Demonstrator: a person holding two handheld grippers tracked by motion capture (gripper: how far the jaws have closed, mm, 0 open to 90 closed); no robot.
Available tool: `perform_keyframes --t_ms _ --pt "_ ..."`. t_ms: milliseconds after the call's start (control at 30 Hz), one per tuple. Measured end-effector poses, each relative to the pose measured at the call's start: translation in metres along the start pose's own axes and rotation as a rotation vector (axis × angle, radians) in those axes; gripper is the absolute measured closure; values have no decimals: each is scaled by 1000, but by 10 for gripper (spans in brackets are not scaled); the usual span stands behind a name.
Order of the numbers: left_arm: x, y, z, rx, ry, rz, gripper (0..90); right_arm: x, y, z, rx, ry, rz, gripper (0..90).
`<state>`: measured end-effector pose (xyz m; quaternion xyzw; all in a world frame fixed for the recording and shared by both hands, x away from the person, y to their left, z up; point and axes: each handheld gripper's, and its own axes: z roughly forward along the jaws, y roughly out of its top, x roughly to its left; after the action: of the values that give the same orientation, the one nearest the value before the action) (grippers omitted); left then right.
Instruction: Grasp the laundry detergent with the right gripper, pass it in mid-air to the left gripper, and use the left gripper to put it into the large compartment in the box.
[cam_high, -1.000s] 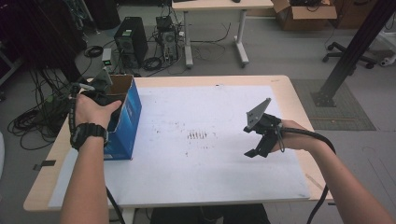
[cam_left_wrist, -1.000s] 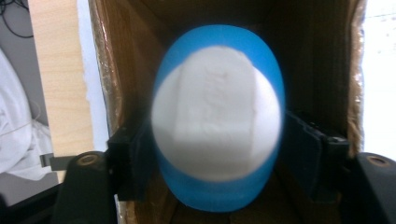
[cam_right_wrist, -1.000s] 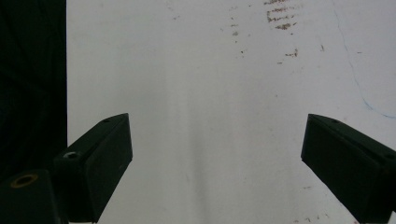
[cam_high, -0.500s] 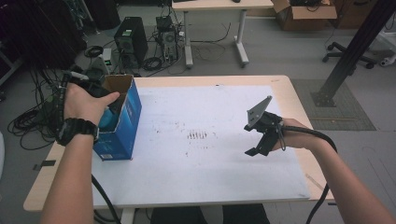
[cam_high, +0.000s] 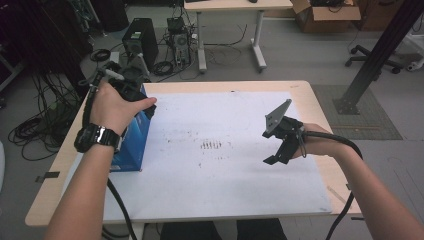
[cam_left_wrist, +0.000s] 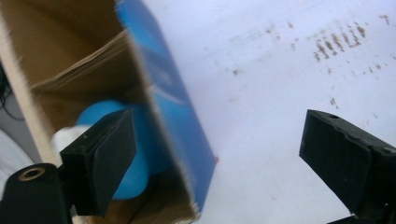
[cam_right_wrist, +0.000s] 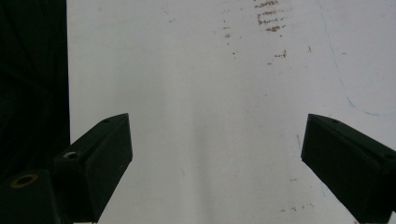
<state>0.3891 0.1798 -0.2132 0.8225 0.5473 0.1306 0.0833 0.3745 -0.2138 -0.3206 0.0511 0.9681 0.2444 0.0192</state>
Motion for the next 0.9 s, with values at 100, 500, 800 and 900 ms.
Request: perform_keyframes --t_ms 100,500,800,900 --pt "-14 4 7 -4 -33 55 84 0 0 -2 -2 2 5 83" --pt "-60 7 41 -24 -157 217 47 -5 -3 -6 -24 20 48 69" --pt "-77 7 52 -11 -182 263 47 -4 1 -7 -25 23 39 65" --pt "-79 8 53 -8 -186 264 45 -4 1 -8 -24 21 39 65"
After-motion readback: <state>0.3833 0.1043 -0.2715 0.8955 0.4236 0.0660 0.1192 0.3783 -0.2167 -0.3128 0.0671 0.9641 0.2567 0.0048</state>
